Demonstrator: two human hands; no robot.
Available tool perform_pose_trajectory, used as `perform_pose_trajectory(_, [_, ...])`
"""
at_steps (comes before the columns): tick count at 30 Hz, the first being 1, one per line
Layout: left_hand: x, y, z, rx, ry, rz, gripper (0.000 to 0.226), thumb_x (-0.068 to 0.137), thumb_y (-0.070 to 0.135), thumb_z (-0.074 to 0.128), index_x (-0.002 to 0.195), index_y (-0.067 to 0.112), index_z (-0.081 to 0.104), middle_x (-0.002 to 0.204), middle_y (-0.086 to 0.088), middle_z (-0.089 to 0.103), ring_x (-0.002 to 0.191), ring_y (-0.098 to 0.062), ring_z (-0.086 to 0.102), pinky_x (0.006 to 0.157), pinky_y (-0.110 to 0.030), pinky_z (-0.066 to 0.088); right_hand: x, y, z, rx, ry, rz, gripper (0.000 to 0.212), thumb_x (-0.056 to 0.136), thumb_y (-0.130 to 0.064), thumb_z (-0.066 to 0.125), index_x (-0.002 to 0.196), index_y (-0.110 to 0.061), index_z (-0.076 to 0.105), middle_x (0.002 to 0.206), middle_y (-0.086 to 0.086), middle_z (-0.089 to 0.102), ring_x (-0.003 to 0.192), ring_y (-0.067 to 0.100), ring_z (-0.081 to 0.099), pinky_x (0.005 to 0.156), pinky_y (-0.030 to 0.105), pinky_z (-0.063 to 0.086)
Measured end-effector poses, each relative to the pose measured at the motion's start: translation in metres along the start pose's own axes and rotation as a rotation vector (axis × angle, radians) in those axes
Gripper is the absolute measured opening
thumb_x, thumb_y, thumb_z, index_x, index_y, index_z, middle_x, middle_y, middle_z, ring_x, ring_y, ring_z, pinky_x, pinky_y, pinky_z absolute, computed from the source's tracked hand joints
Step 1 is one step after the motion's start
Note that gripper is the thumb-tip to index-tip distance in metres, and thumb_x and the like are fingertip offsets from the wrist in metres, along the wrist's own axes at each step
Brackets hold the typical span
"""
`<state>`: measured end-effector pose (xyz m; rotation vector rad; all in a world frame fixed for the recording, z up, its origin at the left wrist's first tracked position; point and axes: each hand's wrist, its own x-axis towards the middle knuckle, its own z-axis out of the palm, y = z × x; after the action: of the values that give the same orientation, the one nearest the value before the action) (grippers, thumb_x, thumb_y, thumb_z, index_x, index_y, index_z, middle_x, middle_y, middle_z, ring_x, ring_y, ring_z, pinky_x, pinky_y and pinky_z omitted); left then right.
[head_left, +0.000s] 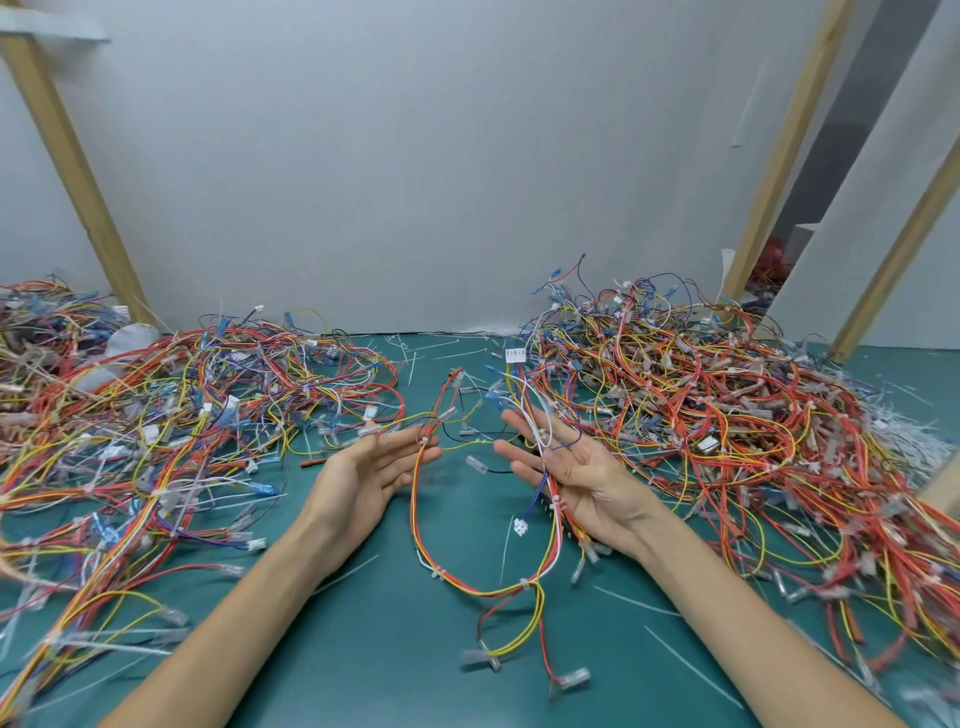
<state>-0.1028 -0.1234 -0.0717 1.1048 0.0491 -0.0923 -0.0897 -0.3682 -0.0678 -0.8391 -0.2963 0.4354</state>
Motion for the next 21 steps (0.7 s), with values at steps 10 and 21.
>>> perform_pose_trajectory(10, [-0.0026,0.0023,0.0007,0.033,-0.017,-0.001,0.041,0.101,0.02,0.029,0.111,-0.001,0.063,0.112,-0.014,0.07,0.094,-0.019,0.072,0.079,-0.028,0.045,0.0014,0.0,-0.0043,0.052,-0.003,-0.012,0.052,0.084,0.011,0.046,0.133,-0.005,0.051,0.141,0.008,0.057,0.118,0.035,0.062,0.083,0.032,0.059])
perform_pose_trajectory(21, [-0.0026,0.0013,0.0011,0.272,-0.027,0.02,0.033,0.093,0.004,0.042,0.114,0.009,0.066,0.109,-0.003,0.073,0.084,-0.011,0.069,0.071,-0.024,0.047,0.0004,-0.0071,-0.0053,-0.066,0.046,-0.076,0.058,0.083,0.008,0.051,0.133,-0.021,0.054,0.139,-0.004,0.059,0.11,0.031,0.067,0.077,0.03,0.06])
